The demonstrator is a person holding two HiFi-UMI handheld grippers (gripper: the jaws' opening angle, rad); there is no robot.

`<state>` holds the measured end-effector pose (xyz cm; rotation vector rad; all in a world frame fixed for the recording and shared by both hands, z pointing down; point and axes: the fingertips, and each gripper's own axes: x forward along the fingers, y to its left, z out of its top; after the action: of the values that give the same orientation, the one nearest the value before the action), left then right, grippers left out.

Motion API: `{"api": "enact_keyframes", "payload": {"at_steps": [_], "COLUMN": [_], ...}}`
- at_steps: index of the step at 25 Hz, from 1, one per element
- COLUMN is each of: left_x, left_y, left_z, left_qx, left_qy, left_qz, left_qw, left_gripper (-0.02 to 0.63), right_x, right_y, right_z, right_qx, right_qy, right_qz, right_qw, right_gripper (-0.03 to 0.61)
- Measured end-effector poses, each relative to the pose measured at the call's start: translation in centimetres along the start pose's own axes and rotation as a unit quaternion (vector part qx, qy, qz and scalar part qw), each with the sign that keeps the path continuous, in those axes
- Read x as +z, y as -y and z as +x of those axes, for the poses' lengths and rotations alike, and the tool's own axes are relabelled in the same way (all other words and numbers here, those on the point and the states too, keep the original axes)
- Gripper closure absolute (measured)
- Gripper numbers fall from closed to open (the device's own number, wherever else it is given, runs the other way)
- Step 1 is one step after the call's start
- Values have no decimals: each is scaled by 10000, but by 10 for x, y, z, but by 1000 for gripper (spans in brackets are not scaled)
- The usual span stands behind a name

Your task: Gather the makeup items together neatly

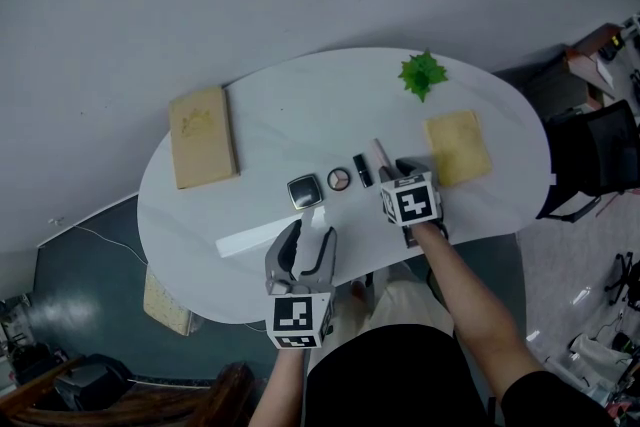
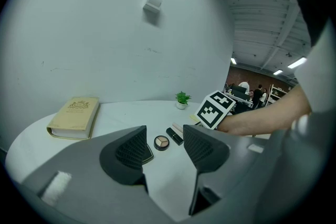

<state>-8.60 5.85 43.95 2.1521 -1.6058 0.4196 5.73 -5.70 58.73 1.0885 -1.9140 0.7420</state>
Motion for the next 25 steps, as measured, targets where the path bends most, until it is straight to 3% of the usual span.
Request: {"api": "enact_keyframes", "payload": {"at_steps": [25], "left_x": [-1], "left_y": [-8], "left_z": [-8], "left_qx": [36], "left_qy": [44], "left_qz": [-2], "left_qw": [10000], "left_gripper": [396], "right_x": [1], "right_y": [-3], "right_z": [-2], "right_qx": [-26], "right_qy": [-8], "right_qz": [-130], "right_qw": [9999], "right_gripper": [453]}}
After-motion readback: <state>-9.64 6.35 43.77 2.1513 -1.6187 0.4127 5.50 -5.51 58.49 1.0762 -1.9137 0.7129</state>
